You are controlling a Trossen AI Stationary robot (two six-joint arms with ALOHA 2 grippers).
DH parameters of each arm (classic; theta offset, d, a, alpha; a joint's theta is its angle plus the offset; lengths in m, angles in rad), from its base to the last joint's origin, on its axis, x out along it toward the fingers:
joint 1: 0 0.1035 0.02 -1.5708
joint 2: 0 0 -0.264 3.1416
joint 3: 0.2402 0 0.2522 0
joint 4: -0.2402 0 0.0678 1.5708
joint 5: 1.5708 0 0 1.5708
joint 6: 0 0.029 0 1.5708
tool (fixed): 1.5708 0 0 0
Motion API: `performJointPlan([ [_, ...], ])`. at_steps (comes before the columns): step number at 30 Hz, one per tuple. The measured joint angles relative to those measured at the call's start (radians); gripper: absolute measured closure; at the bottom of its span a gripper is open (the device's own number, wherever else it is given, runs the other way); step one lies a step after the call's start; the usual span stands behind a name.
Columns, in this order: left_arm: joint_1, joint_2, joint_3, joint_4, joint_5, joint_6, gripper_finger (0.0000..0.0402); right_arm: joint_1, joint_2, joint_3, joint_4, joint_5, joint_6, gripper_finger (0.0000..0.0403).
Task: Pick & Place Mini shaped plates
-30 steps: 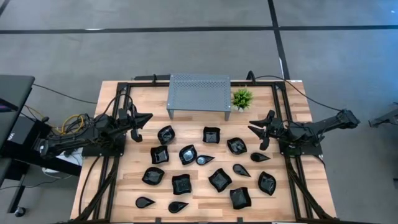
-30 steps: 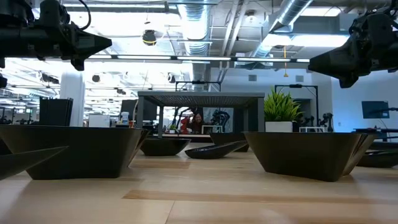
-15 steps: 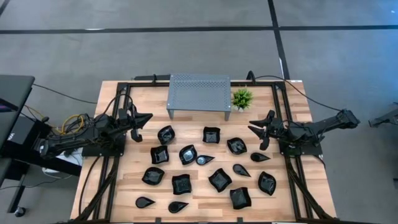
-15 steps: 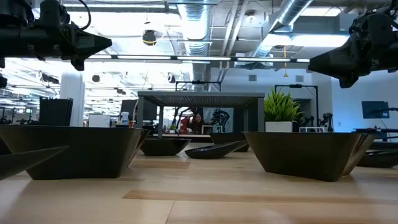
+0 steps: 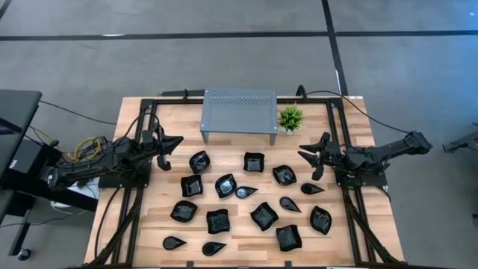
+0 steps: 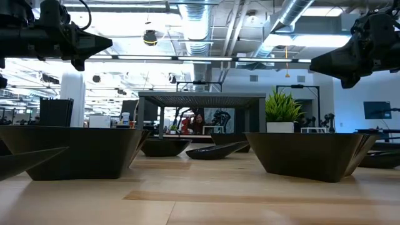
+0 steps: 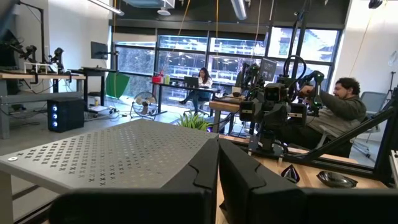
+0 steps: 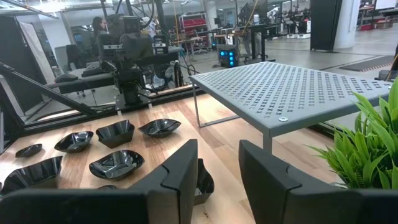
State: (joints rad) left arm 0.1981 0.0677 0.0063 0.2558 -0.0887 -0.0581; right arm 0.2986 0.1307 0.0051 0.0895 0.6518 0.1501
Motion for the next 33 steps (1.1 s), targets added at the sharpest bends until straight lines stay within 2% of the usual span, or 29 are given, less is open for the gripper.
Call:
performJointPlan([
  [20,0.000,0.000,0.000,0.000,0.000,0.000,0.0387,0.000,0.000,0.000,0.000,0.000,0.000,0.0290],
  [26,0.000,0.000,0.000,0.000,0.000,0.000,0.0387,0.002,-0.001,0.000,0.030,-0.027,0.108,0.0290],
  [33,0.000,0.000,0.000,0.007,0.000,0.000,0.0387,0.002,-0.001,0.000,0.028,-0.027,0.111,0.0290],
])
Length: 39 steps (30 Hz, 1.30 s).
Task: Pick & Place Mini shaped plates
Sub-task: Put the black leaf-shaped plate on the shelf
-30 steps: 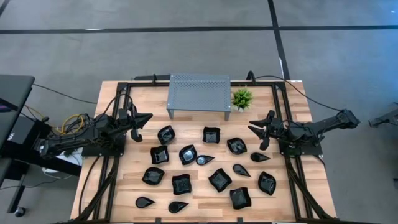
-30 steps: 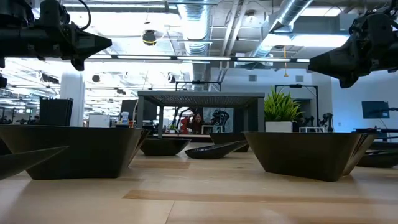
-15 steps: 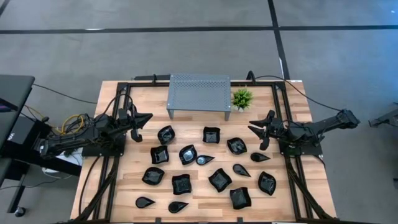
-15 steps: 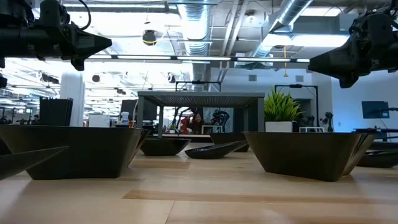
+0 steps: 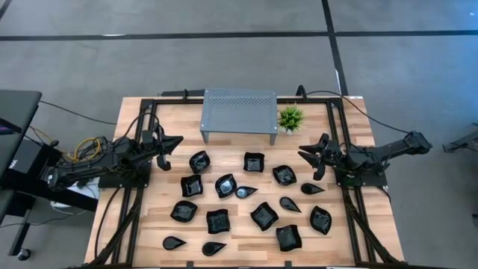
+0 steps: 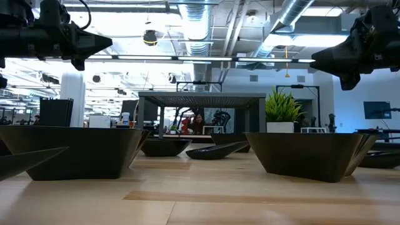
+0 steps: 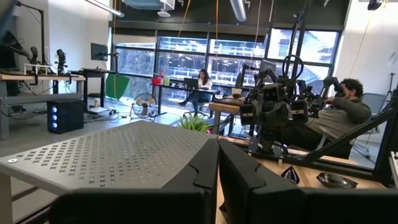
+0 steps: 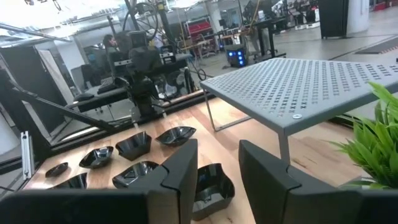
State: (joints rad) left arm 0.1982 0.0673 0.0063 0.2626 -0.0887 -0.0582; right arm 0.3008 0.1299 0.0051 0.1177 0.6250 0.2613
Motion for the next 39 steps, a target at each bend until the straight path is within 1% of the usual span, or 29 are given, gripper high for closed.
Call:
performJointPlan([
  [6,0.000,0.000,0.000,0.008,0.010,-0.006,0.0387,-0.002,0.000,0.000,0.004,0.004,-0.015,0.0290],
  [9,0.000,0.000,0.000,0.016,0.052,-0.006,0.0387,-0.015,0.000,0.000,0.056,0.011,-0.090,0.0290],
  [11,0.000,0.001,0.000,0.019,0.098,-0.006,0.0384,-0.025,0.000,0.000,0.107,0.006,-0.108,0.0290],
  [13,-0.001,0.009,0.000,0.029,0.123,-0.008,0.0375,-0.036,0.000,0.000,0.163,0.006,-0.111,0.0290],
  [19,0.000,0.081,0.009,0.059,0.123,-0.030,0.0330,-0.084,0.000,0.000,0.261,0.003,-0.175,0.0290],
  [22,0.000,0.157,0.049,0.061,0.123,-0.030,0.0305,-0.104,0.000,0.000,0.303,0.002,-0.212,0.0290],
  [25,0.000,0.266,0.099,0.062,0.123,-0.029,0.0285,-0.125,0.001,0.000,0.323,-0.010,-0.216,0.0290],
  [27,0.000,0.350,0.134,0.061,0.126,-0.029,0.0274,-0.144,0.004,0.000,0.343,-0.073,-0.216,0.0290],
  [31,0.000,0.531,0.208,0.039,0.183,-0.039,0.0263,-0.190,0.037,0.011,0.401,-0.275,-0.216,0.0290],
  [33,-0.001,0.609,0.252,-0.028,0.202,-0.076,0.0261,-0.209,0.077,0.026,0.442,-0.339,-0.216,0.0290],
  [35,-0.005,0.675,0.295,-0.140,0.199,-0.107,0.0261,-0.224,0.136,0.040,0.468,-0.363,-0.212,0.0290],
  [39,-0.028,0.771,0.353,-0.374,0.109,-0.131,0.0264,-0.240,0.297,0.099,0.472,-0.365,-0.151,0.0290],
])
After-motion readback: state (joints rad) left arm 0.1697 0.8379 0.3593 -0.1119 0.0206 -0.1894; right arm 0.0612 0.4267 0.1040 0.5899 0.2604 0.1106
